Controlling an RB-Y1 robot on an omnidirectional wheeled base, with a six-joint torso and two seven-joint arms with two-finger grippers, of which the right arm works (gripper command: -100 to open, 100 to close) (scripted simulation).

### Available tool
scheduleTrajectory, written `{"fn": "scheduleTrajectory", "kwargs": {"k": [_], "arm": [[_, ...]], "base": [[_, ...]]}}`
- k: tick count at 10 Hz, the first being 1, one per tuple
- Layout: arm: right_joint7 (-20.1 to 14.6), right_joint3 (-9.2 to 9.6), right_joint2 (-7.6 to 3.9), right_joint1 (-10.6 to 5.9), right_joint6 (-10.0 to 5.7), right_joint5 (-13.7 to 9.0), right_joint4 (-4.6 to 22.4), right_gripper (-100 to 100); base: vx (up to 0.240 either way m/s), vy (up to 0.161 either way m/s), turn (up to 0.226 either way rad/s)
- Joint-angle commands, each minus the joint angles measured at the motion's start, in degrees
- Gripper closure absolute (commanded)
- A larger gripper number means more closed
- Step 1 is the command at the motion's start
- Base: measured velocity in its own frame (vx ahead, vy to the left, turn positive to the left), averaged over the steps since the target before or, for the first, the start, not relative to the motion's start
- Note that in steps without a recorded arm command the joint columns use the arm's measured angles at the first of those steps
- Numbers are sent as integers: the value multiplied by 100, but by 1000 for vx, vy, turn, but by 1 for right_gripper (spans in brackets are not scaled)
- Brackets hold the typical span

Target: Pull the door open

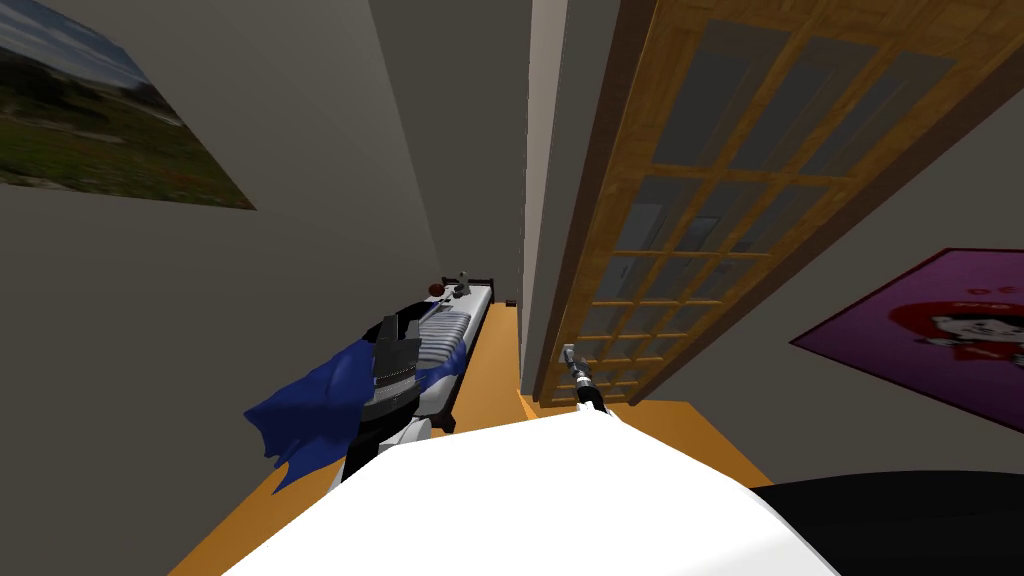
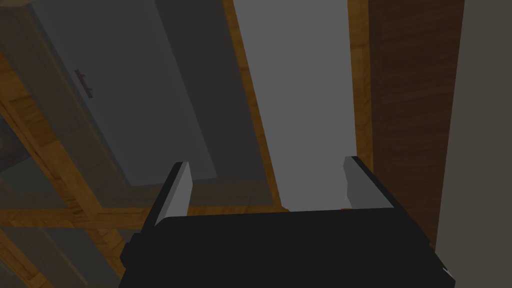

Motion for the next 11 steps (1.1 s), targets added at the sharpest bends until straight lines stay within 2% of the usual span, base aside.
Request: {"fn": "scheduleTrajectory", "kwargs": {"k": [1,2,3,4,6,7,8,11], "arm": [[-45,-167,-96,261,286,-215,-286,100],[-45,-167,-96,261,472,-215,-288,100],[-119,-257,-88,264,650,-425,-296,100],[-119,-257,-88,264,804,-520,-296,100],[-119,-257,-88,264,804,-520,-305,100],[-119,-257,-88,264,804,-520,-510,100],[-119,-257,-88,264,804,-520,-296,100],[-119,-257,-88,264,804,-520,-296,100]], "base": [[-22,34,-12],[-13,15,-15],[-16,11,-13],[-20,26,3],[-15,9,-35],[-13,3,-2],[24,-22,41],[14,6,-9]]}}
